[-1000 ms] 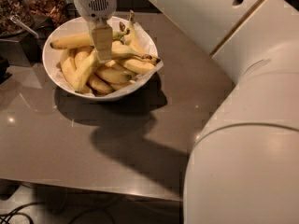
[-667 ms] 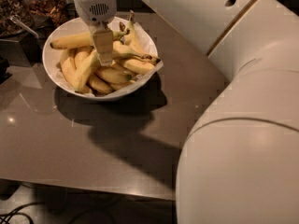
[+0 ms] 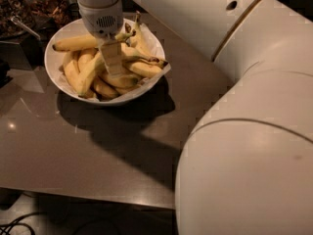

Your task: Pick banana from white bowl

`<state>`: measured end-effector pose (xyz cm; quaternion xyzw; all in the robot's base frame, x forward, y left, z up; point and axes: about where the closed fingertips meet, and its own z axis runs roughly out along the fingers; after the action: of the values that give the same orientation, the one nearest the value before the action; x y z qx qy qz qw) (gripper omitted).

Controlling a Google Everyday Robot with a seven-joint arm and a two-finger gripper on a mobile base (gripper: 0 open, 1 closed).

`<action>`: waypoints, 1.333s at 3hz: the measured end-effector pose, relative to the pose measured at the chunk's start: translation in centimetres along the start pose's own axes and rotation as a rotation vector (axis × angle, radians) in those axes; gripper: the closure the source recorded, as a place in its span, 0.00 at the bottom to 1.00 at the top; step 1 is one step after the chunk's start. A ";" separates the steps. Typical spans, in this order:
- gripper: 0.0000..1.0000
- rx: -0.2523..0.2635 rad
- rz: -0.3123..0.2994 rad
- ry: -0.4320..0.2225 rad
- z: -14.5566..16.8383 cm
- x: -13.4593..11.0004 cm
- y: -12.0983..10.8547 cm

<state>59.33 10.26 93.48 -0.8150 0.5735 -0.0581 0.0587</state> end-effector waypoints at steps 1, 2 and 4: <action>0.58 -0.015 0.006 0.012 0.6 0.4 0.1; 0.81 -0.019 0.007 0.026 0.6 0.8 0.5; 1.00 0.023 0.019 -0.014 -0.1 0.6 0.6</action>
Offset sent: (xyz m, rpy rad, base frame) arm -0.0371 -0.0496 -0.0061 -0.1756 0.1290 -0.0339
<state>59.00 9.48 93.54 -0.8093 0.5800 -0.0585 0.0727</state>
